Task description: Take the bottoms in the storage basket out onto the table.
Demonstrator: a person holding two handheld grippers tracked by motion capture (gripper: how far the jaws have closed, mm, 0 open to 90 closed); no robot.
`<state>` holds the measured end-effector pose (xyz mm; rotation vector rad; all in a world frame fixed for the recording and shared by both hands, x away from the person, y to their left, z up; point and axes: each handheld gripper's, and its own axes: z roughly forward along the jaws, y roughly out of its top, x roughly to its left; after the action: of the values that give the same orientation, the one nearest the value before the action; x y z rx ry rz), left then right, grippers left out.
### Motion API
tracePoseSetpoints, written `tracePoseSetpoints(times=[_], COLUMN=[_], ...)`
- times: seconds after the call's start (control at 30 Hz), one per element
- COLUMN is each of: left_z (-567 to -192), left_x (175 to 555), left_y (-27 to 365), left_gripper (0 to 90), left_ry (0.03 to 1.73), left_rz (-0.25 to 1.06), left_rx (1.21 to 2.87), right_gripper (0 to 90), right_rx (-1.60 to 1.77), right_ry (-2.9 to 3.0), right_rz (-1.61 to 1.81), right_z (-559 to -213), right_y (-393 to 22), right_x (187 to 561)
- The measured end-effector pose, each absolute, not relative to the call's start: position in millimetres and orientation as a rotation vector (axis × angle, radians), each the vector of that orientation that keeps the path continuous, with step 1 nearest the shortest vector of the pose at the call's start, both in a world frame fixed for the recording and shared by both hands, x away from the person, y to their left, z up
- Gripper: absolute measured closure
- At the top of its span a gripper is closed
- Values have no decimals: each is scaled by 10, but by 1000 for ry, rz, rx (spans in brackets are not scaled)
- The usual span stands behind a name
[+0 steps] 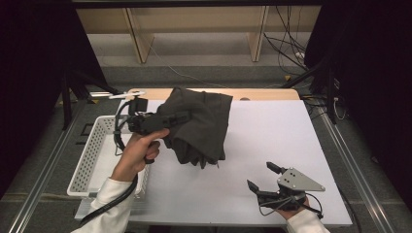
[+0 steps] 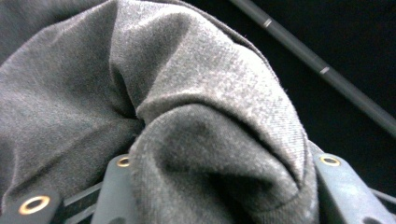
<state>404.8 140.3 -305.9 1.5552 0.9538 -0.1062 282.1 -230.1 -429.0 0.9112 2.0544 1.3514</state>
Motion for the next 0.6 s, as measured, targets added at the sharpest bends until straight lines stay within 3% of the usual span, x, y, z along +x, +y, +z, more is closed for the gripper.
tracePoseSetpoints(times=[0.6], left_z=[-3823], left_x=[4284], left_y=[599], left_gripper=[430], left_ry=[1057], left_rz=[-127], left_rx=[1836], right_gripper=[169], right_rx=[913], right_ry=[2036], right_rz=[1350], right_z=[-4276], right_y=[-2318], right_x=[2811])
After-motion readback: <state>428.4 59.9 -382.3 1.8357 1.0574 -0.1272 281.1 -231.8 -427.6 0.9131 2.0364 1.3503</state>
